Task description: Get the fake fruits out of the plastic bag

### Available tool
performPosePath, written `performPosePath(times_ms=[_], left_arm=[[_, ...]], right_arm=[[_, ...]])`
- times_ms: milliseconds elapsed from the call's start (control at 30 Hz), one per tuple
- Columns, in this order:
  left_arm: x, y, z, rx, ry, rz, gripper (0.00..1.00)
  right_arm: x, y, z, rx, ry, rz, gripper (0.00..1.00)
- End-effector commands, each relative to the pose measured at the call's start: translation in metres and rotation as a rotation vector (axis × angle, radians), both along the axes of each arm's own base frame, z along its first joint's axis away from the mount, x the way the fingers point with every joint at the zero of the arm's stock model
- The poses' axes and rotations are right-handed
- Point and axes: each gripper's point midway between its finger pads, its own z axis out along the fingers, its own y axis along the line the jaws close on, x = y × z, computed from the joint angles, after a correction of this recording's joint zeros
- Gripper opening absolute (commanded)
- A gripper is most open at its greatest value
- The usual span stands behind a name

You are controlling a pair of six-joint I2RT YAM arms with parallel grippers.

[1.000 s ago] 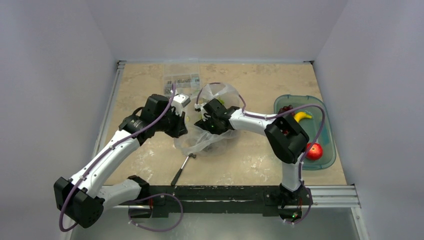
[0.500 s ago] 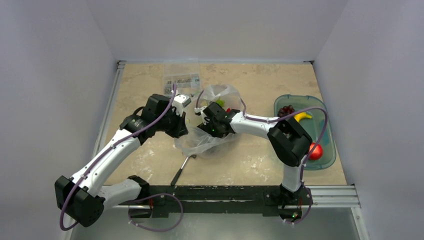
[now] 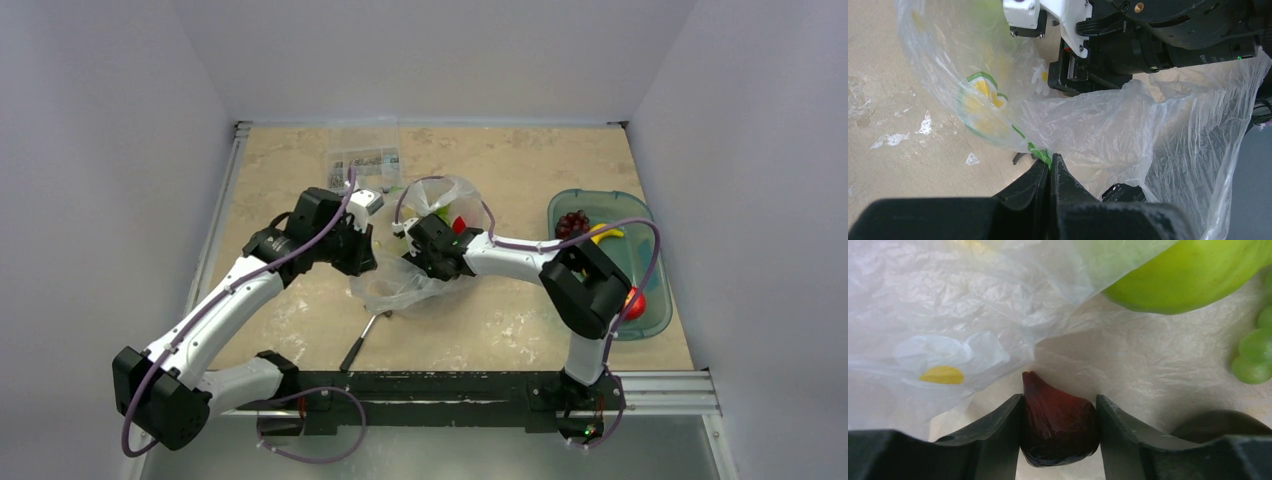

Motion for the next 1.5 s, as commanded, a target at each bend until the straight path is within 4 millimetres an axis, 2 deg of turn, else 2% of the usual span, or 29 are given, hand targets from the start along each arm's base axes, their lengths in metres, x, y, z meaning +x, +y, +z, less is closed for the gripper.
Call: performPosePath(times_ms=[0, 133, 300, 500, 600, 733, 900, 1033, 1100, 1200, 1333, 1400, 1467], left_arm=[[0.004, -0.006, 0.008, -0.019, -0.030, -0.029, 0.00], [0.005, -0.005, 0.008, -0.015, -0.032, -0.024, 0.00], [0.005, -0.004, 0.006, -0.007, -0.026, -0.019, 0.00], [0.006, -0.002, 0.005, 0.000, -0.029, -0.010, 0.00], [0.008, -0.001, 0.002, 0.011, -0.023, -0.002, 0.00], [0.008, -0.001, 0.002, 0.013, -0.020, -0.002, 0.00], [0.009, -0.002, 0.001, 0.014, -0.015, -0.004, 0.00], [0.008, -0.002, 0.000, 0.015, -0.006, -0.006, 0.00], [0.008, -0.002, 0.001, 0.013, -0.012, -0.004, 0.00], [0.008, -0.001, 0.001, 0.013, -0.015, -0.001, 0.00], [0.007, -0.004, 0.002, 0.003, -0.010, -0.010, 0.00], [0.006, -0.004, 0.002, 0.002, -0.008, -0.013, 0.00], [0.006, -0.003, 0.004, 0.000, -0.017, -0.011, 0.00]], right_arm=[[0.009, 0.012, 0.012, 0.066, -0.047, -0.048, 0.41], [0.027, 0.027, 0.042, 0.149, -0.123, -0.085, 0.17], [0.044, 0.035, 0.091, 0.248, -0.232, -0.136, 0.00], [0.060, 0.026, 0.141, 0.312, -0.376, -0.199, 0.00], [0.060, 0.020, 0.174, 0.381, -0.443, -0.216, 0.00], [0.053, 0.018, 0.219, 0.505, -0.515, -0.194, 0.00], [0.043, 0.022, 0.253, 0.592, -0.525, -0.152, 0.00], [0.021, 0.026, 0.279, 0.706, -0.519, -0.069, 0.00], [0.009, 0.027, 0.298, 0.782, -0.532, -0.027, 0.00], [0.002, 0.022, 0.325, 0.849, -0.560, -0.018, 0.00], [0.000, 0.004, 0.362, 0.895, -0.639, -0.061, 0.00], [0.003, -0.014, 0.371, 0.891, -0.696, -0.125, 0.00], [0.010, -0.041, 0.378, 0.881, -0.782, -0.238, 0.00]])
